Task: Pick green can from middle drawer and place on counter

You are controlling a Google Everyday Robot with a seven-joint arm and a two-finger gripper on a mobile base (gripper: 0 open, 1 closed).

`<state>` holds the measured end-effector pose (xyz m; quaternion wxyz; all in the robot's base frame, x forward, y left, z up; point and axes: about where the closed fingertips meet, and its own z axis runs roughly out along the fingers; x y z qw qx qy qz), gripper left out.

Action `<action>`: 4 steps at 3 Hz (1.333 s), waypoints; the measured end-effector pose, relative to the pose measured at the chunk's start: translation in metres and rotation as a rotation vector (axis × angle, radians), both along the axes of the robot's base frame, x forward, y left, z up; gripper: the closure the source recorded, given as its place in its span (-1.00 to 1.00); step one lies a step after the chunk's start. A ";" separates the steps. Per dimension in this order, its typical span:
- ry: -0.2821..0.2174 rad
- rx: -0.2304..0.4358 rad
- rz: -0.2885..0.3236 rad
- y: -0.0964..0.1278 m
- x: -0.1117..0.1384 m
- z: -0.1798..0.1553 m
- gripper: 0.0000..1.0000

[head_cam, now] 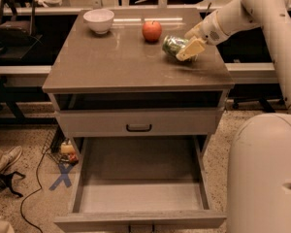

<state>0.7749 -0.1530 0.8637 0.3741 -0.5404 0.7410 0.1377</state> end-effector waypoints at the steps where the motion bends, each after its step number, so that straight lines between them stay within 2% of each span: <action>1: 0.005 0.004 0.015 0.006 0.003 0.000 -1.00; 2: 0.005 0.004 0.015 0.006 0.003 0.000 -1.00; 3: -0.043 0.022 -0.057 -0.029 -0.008 0.013 -1.00; 4: -0.212 0.083 -0.205 -0.097 -0.057 0.067 -1.00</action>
Offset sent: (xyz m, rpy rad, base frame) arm -0.0100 -0.0382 0.0288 0.0248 -0.0669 -0.0664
